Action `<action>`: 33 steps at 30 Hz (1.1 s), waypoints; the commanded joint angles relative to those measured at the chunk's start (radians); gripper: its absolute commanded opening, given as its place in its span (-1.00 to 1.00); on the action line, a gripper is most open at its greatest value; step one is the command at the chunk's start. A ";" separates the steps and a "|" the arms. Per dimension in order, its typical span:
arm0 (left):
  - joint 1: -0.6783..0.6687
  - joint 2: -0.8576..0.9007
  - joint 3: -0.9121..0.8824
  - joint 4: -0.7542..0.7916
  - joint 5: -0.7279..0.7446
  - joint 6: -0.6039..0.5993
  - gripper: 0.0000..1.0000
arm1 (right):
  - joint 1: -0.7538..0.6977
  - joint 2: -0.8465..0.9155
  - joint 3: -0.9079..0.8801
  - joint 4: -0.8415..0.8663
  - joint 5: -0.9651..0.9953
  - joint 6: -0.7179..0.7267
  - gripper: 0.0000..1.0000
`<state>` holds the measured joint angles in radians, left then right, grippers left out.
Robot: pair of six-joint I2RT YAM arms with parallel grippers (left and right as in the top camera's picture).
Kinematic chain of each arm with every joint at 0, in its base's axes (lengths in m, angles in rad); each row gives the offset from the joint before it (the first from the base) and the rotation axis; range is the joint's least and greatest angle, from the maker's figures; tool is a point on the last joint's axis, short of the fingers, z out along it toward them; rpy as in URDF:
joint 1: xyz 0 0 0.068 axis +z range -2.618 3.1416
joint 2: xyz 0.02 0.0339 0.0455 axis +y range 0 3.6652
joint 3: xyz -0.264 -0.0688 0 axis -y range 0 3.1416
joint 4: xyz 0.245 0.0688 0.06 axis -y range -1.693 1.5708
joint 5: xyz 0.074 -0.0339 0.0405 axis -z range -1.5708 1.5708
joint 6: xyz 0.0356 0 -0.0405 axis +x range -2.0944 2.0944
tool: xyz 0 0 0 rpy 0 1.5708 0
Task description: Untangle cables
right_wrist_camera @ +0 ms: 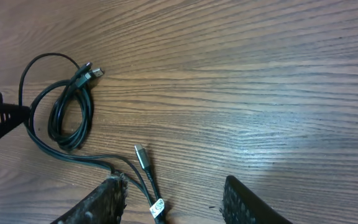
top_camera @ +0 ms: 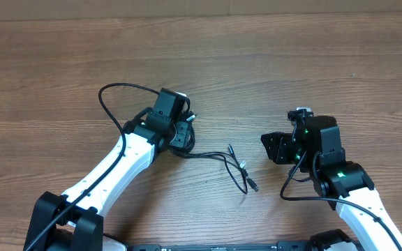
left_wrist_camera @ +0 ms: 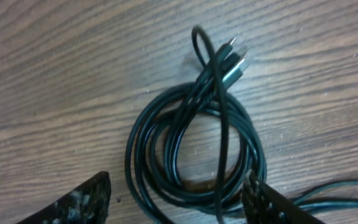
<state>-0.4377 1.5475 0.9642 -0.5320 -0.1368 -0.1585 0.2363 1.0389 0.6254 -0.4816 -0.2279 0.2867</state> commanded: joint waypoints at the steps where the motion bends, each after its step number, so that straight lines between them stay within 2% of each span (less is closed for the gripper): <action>1: 0.005 0.010 0.020 -0.014 -0.032 -0.048 0.35 | -0.001 -0.002 -0.003 0.004 0.010 -0.007 -0.03; 4: 0.021 0.040 0.020 -0.017 -0.031 -0.071 0.33 | -0.001 -0.002 -0.003 0.002 0.010 -0.008 -0.03; 10: 0.069 0.125 0.020 -0.018 -0.006 -0.112 0.43 | -0.001 -0.002 -0.003 -0.002 0.010 -0.008 -0.03; 14: 0.091 0.173 0.020 -0.017 0.040 -0.112 0.39 | -0.001 -0.002 -0.003 -0.002 0.010 -0.008 -0.03; 15: 0.092 0.180 0.020 -0.017 0.050 -0.112 0.33 | -0.001 -0.002 -0.003 -0.002 0.010 -0.008 -0.03; 16: 0.093 0.183 0.020 -0.014 0.058 -0.111 0.18 | -0.001 -0.002 -0.003 -0.002 0.010 -0.008 -0.03; 18: 0.092 0.184 0.021 -0.008 0.061 -0.112 -0.31 | -0.001 -0.002 -0.003 -0.002 0.010 -0.008 -0.03; 22: 0.092 0.183 0.022 0.011 0.061 -0.111 -0.91 | -0.001 -0.002 -0.003 -0.002 0.010 -0.007 -0.02; 27: 0.092 0.149 0.051 0.005 0.081 -0.082 -0.92 | -0.001 -0.002 -0.003 0.000 -0.021 -0.004 0.28; 31: 0.089 0.078 0.100 -0.004 0.193 -0.013 -0.92 | -0.001 -0.002 -0.003 0.020 -0.067 -0.004 0.33; 33: 0.083 0.012 0.139 -0.007 0.303 0.029 -0.92 | -0.001 -0.002 -0.003 0.049 -0.101 -0.004 0.34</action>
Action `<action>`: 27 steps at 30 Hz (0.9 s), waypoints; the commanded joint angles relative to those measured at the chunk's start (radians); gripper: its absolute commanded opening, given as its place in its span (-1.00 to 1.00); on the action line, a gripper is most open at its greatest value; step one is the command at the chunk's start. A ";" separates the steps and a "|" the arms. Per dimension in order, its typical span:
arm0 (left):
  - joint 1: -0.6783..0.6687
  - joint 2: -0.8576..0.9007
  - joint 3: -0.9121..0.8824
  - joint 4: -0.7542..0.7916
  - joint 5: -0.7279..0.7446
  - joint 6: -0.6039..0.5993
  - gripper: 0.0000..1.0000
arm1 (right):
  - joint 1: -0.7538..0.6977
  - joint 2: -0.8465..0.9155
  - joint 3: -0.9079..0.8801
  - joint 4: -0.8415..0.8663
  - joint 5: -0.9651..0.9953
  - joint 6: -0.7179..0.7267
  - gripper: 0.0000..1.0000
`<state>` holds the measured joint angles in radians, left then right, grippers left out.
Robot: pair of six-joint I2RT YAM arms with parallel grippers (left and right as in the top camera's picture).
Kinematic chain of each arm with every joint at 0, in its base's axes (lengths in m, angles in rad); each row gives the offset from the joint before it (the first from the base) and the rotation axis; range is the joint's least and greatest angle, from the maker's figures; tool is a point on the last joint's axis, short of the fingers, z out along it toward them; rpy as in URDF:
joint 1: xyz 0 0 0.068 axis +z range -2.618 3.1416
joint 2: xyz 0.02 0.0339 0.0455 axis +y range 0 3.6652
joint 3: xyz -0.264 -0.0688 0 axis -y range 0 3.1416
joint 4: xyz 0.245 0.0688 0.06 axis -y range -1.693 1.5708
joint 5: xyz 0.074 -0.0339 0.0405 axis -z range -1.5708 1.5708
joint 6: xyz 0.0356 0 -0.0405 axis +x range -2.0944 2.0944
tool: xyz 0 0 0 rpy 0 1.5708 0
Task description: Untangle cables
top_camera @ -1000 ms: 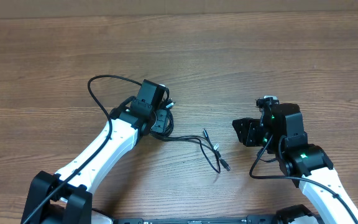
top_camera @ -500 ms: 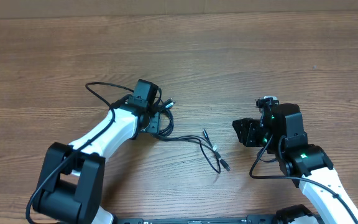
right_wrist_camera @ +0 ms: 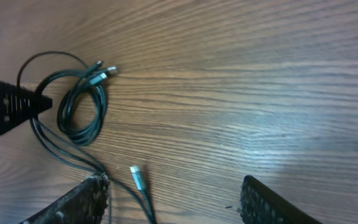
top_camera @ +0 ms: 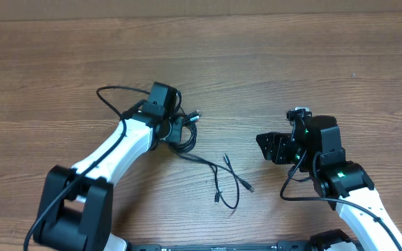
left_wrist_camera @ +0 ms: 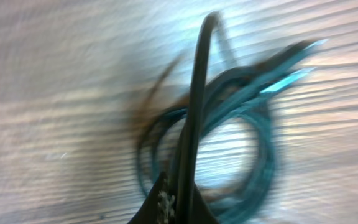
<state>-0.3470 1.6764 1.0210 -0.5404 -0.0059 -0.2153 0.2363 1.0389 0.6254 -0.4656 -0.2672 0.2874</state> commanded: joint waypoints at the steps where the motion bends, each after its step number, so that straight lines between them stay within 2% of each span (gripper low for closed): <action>1: -0.010 -0.142 0.096 0.001 0.214 0.100 -0.92 | -0.001 -0.002 -0.003 0.049 -0.082 -0.005 0.34; 8: -0.059 -0.319 0.138 0.002 0.374 0.151 -0.92 | -0.001 -0.002 -0.003 0.188 -0.278 -0.003 0.33; 14: -0.086 -0.384 0.138 0.002 0.444 0.178 -0.92 | -0.001 -0.002 -0.003 0.209 -0.277 -0.001 0.33; 22: -0.086 -0.399 0.138 0.068 0.698 0.192 -0.92 | -0.001 -0.002 -0.003 0.218 -0.278 -0.001 0.34; 27: -0.086 -0.399 0.138 0.147 0.821 0.140 -0.92 | -0.001 -0.002 -0.003 0.218 -0.278 -0.001 0.35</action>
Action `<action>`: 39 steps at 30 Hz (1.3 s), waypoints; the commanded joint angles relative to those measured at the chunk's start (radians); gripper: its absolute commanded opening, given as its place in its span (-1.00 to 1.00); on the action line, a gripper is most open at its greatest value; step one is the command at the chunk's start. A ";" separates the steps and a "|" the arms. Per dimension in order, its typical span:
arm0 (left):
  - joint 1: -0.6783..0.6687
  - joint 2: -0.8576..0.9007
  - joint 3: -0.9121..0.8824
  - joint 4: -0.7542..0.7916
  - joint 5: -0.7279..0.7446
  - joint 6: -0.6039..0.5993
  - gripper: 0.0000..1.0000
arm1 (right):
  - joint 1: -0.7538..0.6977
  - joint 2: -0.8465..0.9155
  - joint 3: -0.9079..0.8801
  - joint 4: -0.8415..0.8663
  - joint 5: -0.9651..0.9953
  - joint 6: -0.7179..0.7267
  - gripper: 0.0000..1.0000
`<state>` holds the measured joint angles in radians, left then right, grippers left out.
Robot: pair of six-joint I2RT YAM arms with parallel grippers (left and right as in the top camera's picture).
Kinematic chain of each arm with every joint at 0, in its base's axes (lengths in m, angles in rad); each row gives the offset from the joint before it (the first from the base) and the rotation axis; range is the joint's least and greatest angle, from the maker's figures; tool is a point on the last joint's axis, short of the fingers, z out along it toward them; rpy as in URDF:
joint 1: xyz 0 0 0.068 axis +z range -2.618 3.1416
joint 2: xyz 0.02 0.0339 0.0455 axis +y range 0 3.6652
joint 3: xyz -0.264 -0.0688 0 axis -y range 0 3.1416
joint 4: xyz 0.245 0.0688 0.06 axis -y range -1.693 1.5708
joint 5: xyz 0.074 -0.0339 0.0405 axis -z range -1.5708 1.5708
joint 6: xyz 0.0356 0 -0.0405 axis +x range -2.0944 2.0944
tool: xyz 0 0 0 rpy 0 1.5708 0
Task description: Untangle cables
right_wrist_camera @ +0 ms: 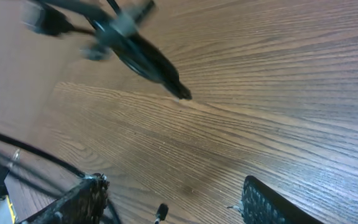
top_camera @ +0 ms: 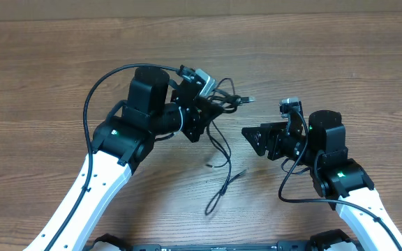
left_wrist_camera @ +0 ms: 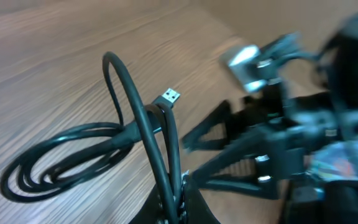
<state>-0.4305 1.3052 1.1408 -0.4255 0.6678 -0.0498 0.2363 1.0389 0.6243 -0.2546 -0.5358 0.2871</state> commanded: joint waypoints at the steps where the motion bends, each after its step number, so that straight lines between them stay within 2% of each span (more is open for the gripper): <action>1: -0.002 -0.028 0.018 0.042 0.154 -0.037 -0.92 | -0.001 -0.002 -0.002 0.008 -0.009 0.000 0.35; 9: -0.002 -0.028 0.018 0.070 0.184 -0.115 -0.92 | -0.001 -0.002 -0.002 0.060 0.072 -0.008 0.36; 19: -0.002 -0.028 0.018 0.160 0.212 -0.371 -0.92 | -0.001 -0.002 -0.002 0.096 0.029 -0.100 0.27; 23: -0.002 -0.026 0.018 0.226 0.246 -0.427 -0.91 | -0.001 -0.002 -0.002 0.095 0.014 -0.115 -0.05; 28: -0.001 -0.025 0.018 0.235 0.241 -0.425 -0.92 | -0.001 -0.002 -0.002 0.087 0.014 -0.114 -0.46; 35: 0.000 -0.024 0.018 0.203 0.209 -0.383 -0.91 | -0.001 -0.002 -0.002 0.083 0.015 -0.114 -0.81; 39: 0.000 -0.023 0.018 0.173 0.183 -0.367 -0.92 | -0.001 -0.002 -0.002 0.072 0.019 -0.114 -0.92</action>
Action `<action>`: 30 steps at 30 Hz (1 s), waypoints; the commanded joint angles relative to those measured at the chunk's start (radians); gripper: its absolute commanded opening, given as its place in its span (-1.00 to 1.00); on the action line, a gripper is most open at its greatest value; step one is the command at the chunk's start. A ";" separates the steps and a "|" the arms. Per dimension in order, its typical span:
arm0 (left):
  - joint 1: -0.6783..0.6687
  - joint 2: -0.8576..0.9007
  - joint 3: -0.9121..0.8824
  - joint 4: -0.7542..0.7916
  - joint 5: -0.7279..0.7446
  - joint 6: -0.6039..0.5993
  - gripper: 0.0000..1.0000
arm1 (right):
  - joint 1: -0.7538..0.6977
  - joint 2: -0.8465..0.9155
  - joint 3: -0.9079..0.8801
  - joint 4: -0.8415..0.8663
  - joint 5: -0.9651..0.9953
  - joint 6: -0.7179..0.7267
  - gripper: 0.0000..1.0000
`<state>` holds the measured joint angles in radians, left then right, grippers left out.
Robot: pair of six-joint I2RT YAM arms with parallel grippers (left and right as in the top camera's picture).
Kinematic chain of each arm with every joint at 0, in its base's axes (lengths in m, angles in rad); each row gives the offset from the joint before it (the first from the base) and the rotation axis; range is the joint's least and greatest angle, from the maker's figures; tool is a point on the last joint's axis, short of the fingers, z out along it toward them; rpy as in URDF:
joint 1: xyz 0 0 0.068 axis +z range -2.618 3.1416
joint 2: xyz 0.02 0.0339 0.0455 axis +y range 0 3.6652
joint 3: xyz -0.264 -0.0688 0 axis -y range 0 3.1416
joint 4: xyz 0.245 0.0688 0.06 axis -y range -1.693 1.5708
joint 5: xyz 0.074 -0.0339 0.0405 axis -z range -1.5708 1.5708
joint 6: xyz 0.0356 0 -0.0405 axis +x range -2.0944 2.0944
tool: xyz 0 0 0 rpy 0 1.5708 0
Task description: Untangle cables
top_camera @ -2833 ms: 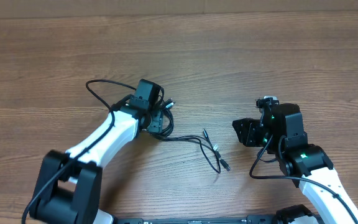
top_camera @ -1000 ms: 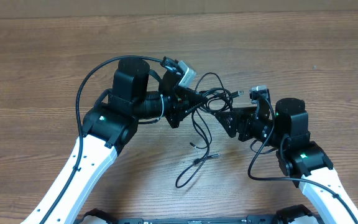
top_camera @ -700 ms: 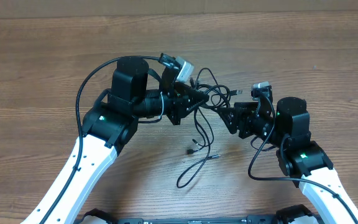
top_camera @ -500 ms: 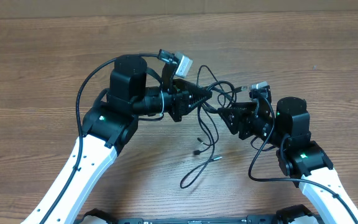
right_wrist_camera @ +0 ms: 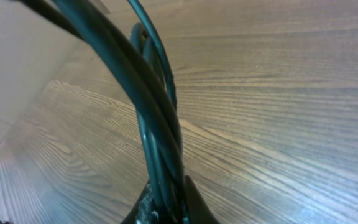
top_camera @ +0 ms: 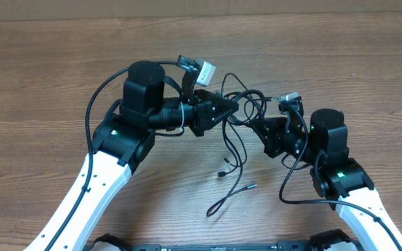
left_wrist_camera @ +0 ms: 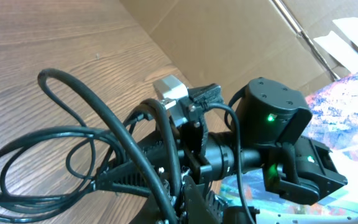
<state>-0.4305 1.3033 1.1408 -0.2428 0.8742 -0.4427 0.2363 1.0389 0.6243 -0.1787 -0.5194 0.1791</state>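
A tangled bundle of black cables [top_camera: 239, 104] hangs in the air between both arms above the wooden table. My left gripper [top_camera: 230, 106] is shut on strands of the cable bundle [left_wrist_camera: 148, 134]. From the right, my right gripper [top_camera: 257, 125] is shut on several strands of the same bundle [right_wrist_camera: 157, 134]. Loose cable ends [top_camera: 230, 192] trail down onto the table, with a plug [top_camera: 222, 172] hanging low. In the left wrist view, coils [left_wrist_camera: 36, 155] loop out to the left and the right arm [left_wrist_camera: 272, 124] sits just beyond.
The wooden table [top_camera: 47, 63] spreads around both arms. A cardboard wall [left_wrist_camera: 229, 37] stands behind the table's far side in the left wrist view. The left arm's own black supply cable [top_camera: 93, 104] arcs beside its wrist.
My right gripper was open and apart from the bundle; now it is shut on strands of it. The left gripper has moved the bundle right, up against the right gripper.
The coiled bundle lay on the table with my left gripper open over it and the right gripper open nearby. Then the left gripper was shut on it. Later it held the bundle lifted off the table, ends trailing. Now both grippers hold it.
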 commanded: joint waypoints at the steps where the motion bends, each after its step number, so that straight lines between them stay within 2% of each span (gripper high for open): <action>1: 0.000 -0.021 0.018 -0.017 -0.033 0.036 -0.92 | -0.001 -0.002 -0.002 -0.010 0.003 -0.006 -0.92; 6: 0.000 -0.021 0.018 -0.100 -0.154 0.121 -0.91 | -0.001 -0.002 -0.002 -0.094 0.082 -0.006 -0.92; 9: 0.000 -0.021 0.018 -0.185 -0.346 0.169 -0.92 | -0.001 -0.002 -0.002 -0.185 0.167 -0.006 -0.92; 11: 0.000 -0.021 0.018 -0.245 -0.535 0.181 -0.92 | -0.001 -0.001 -0.002 -0.256 0.253 -0.005 -0.92; 13: 0.008 -0.021 0.018 -0.274 -0.639 0.181 -0.92 | -0.001 -0.001 -0.002 -0.310 0.341 -0.004 -0.92; 19: 0.092 -0.021 0.018 -0.277 -0.610 0.181 -0.92 | -0.001 -0.001 -0.002 -0.403 0.679 0.126 -0.93; 26: 0.158 -0.021 0.018 -0.288 -0.552 0.181 -0.91 | -0.002 -0.001 -0.002 -0.425 0.894 0.355 -0.93; 30: 0.164 -0.021 0.018 -0.309 -0.573 0.196 -0.92 | -0.002 -0.001 -0.002 -0.422 1.003 0.401 -0.92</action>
<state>-0.2962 1.3033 1.1404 -0.5465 0.3531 -0.2802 0.2413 1.0389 0.6243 -0.5945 0.2710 0.4770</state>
